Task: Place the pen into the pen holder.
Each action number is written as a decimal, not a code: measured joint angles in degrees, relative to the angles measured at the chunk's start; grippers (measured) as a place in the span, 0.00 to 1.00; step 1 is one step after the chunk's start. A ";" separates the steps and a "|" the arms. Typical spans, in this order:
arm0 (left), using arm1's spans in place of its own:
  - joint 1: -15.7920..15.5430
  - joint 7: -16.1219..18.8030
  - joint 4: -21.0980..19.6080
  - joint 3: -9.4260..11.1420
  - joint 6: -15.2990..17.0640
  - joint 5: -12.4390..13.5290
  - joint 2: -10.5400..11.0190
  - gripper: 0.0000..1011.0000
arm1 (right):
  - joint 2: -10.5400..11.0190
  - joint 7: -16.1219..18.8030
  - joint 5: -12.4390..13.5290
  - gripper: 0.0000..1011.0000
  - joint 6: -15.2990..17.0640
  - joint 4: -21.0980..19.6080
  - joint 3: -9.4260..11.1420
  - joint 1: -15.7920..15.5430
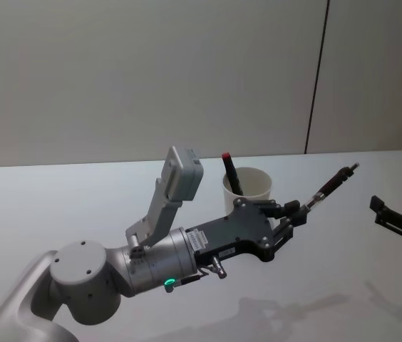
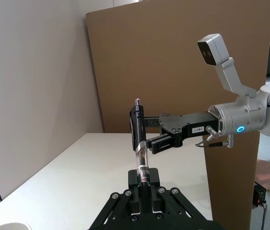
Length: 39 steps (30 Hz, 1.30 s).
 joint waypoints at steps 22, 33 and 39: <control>-0.15 -0.11 0.25 0.16 -0.04 -0.02 -0.14 0.14 | 1.74 4.41 4.50 0.99 -1.95 -1.13 1.22 -2.31; -0.18 -0.12 0.32 0.19 -0.04 -0.01 -0.16 0.14 | 3.02 7.82 9.09 0.99 -2.26 -2.61 2.33 -4.31; -0.18 -0.11 0.32 0.19 -0.04 -0.01 -0.16 0.14 | 3.55 9.42 11.88 0.99 -1.55 -3.84 2.75 -5.50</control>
